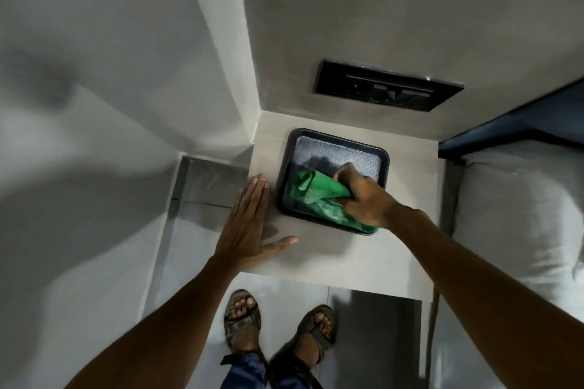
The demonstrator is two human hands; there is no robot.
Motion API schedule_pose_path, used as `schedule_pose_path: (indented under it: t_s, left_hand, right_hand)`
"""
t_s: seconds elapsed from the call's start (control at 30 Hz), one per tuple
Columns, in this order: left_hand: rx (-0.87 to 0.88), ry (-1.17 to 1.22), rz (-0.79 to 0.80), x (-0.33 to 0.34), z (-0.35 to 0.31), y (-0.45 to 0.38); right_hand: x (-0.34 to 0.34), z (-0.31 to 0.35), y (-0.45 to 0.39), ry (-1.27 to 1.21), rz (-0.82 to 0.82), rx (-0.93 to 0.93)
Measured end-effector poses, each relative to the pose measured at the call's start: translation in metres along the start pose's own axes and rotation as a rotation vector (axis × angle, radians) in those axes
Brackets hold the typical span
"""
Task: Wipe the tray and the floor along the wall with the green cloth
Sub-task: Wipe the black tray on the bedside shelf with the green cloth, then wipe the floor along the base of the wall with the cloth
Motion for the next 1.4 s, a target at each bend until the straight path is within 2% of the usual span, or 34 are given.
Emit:
schedule_pose_path:
  t_s: [0.13, 0.33, 0.43, 0.53, 0.7, 0.87, 0.97, 1.1, 1.23, 1.3, 1.37, 1.4]
  left_hand:
    - [-0.082, 0.091, 0.047, -0.014, 0.013, 0.032]
    - [-0.229, 0.163, -0.015, -0.015, 0.052, 0.092]
    - [-0.304, 0.171, -0.087, 0.0, 0.074, 0.135]
    - [-0.41, 0.235, -0.088, 0.029, 0.096, 0.184]
    - [-0.577, 0.3, -0.077, 0.082, 0.127, 0.265]
    - [-0.713, 0.39, -0.09, 0.156, 0.172, 0.327]
    - [-0.77, 0.445, -0.122, 0.209, 0.205, 0.345]
    - [-0.922, 0.548, -0.269, 0.281, 0.236, 0.362]
    - [-1.063, 0.678, -0.385, 0.369, 0.254, 0.375]
    - [-1.123, 0.679, -0.431, 0.402, 0.267, 0.381]
    - [-1.167, 0.646, -0.445, 0.427, 0.277, 0.385]
    - [-1.175, 0.607, -0.458, 0.436, 0.283, 0.387]
  right_hand:
    - [-0.004, 0.034, 0.015, -0.14, -0.019, -0.056]
    - [0.023, 0.107, 0.005, -0.443, -0.006, -0.143]
    - [0.064, 0.149, -0.014, -0.595, 0.068, -0.189]
    - [0.118, 0.182, -0.032, -0.696, 0.19, -0.224]
    - [0.218, 0.21, -0.06, -0.72, 0.359, -0.232]
    - [0.304, 0.198, -0.114, -0.409, 0.313, -0.215]
    - [0.34, 0.195, -0.156, -0.159, 0.174, -0.364]
    - [0.385, 0.195, -0.204, 0.099, 0.071, -0.594]
    - [0.462, 0.192, -0.228, 0.454, -0.027, -0.984]
    - [0.532, 0.167, -0.254, 0.634, 0.169, -1.026]
    - [0.603, 0.121, -0.286, 0.955, 0.412, -0.883]
    - [0.626, 0.102, -0.301, 1.08, 0.435, -0.826]
Point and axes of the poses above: each hand's wrist, its own y-axis away from the middle knuckle, its own x-axis out of the palm, z = x × y, the point moved 10 cm from there along -y, towards the middle knuckle, and after that the axes turned 15 degrees about z, right-handed, at the moved point
